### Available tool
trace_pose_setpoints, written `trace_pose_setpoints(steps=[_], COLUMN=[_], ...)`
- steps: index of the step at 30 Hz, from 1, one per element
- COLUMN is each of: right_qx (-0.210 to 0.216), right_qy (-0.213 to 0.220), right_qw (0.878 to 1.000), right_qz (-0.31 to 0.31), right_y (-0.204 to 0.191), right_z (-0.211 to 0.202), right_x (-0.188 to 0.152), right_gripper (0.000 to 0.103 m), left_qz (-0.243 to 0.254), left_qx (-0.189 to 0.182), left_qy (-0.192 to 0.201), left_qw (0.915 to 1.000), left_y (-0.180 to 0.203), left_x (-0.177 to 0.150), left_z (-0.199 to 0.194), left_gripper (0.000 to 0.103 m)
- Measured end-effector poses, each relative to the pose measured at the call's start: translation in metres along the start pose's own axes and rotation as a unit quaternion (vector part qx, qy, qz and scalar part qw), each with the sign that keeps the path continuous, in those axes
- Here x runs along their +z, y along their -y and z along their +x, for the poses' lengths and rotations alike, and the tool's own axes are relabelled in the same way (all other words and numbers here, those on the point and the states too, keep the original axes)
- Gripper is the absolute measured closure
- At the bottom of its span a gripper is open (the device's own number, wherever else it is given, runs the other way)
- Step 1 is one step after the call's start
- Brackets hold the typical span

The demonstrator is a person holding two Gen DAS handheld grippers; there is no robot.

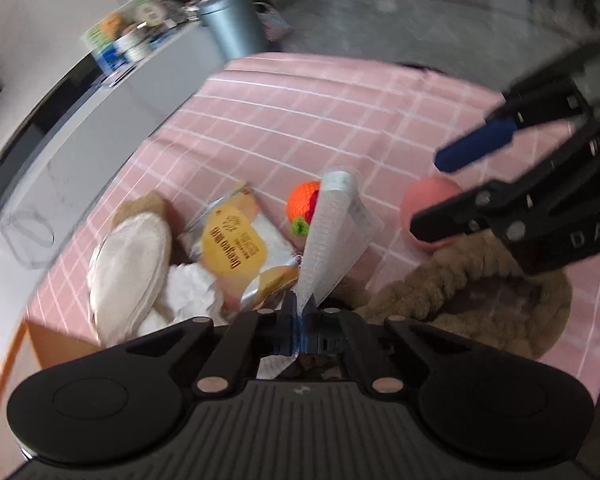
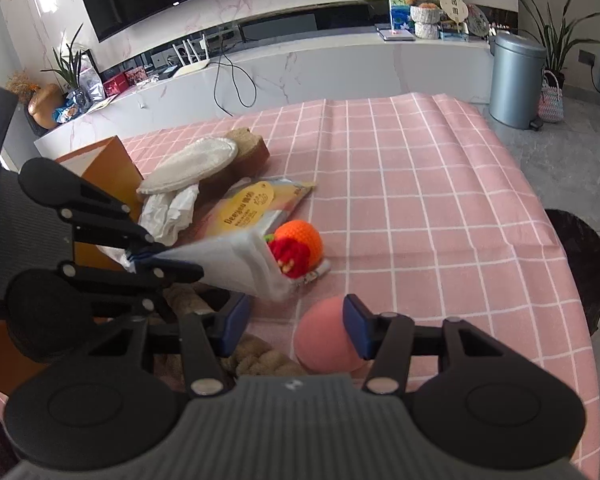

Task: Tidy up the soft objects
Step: 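Grasp the clear mesh tube with the left tool while the right tool moves toward the white pad, then grasp the white round pad with the right tool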

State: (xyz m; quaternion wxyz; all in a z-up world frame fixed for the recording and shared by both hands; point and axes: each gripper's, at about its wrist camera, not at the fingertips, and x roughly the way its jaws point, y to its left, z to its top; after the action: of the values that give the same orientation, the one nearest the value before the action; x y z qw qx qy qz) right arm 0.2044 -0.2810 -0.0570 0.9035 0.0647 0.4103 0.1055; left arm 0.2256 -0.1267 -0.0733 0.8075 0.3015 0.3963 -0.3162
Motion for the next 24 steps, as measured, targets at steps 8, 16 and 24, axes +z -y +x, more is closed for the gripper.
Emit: trace_pose_setpoints(steps=[8,16,24], right_qx=[0.031,0.061,0.065], right_qy=[0.008,0.012,-0.003], right_qw=[0.999,0.997,0.995], right_qz=[-0.023,-0.040,-0.070], right_y=[-0.028,-0.063,-0.097], right_z=[-0.005,0.021,0.098], right_x=[0.028,0.065,0.108], right_gripper=[0.049,0.037,0.017], left_qz=[-0.197,-0.312,-0.353], left_qx=[-0.028,0.008,0.080], left_qy=[0.052,0.109,0.111], left_qw=[0.9786,0.9439,0.9258], left_y=[-0.053,-0.110,-0.151], left_x=[-0.013,-0.032,-0.046], left_z=[-0.068,-0.126,-0.135], left_gripper=[0.103,0.103,0.103])
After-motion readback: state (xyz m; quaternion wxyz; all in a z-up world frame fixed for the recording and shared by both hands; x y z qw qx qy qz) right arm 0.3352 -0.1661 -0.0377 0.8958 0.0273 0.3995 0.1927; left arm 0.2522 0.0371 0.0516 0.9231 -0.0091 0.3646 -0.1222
